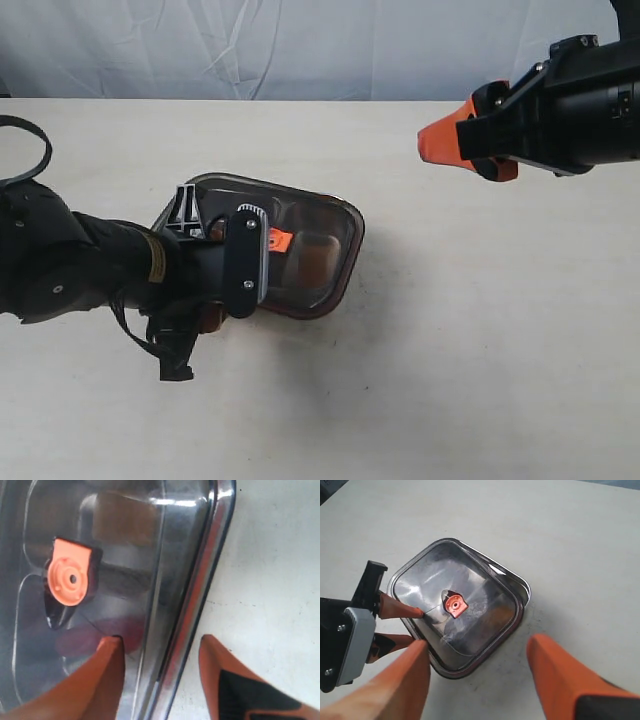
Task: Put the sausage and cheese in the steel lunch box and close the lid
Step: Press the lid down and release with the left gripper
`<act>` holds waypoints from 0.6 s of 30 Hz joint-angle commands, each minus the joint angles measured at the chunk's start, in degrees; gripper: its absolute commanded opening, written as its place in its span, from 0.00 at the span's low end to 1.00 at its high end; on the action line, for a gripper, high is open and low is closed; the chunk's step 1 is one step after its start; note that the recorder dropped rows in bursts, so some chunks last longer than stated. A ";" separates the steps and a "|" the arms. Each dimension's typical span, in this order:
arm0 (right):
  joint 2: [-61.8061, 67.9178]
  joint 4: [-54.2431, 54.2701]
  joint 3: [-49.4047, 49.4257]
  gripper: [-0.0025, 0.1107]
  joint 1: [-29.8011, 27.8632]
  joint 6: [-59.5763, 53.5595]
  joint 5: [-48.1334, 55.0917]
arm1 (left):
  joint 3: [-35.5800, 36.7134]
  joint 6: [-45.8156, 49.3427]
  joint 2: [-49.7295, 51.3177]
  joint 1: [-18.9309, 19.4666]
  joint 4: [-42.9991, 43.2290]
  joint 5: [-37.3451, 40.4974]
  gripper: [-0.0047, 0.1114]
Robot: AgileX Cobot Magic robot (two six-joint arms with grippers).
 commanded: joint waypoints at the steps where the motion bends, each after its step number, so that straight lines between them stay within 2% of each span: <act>1: -0.29 -0.86 -0.24 0.53 -0.25 0.15 0.41 | 0.18 -0.51 -0.32 0.27 -1.64 2.28 0.43; 7: -0.29 -0.87 -0.24 0.53 -0.25 0.15 0.41 | 0.18 -0.51 -1.00 0.27 -1.64 1.36 0.43; 14: -0.29 -1.35 -0.24 0.53 -0.25 0.15 0.42 | 0.18 -0.51 -3.70 0.27 -1.64 -6.93 0.43; 18: -0.29 -1.35 -0.24 0.53 -0.25 0.15 0.60 | 0.07 -0.37 -3.70 0.27 -1.23 -6.61 0.43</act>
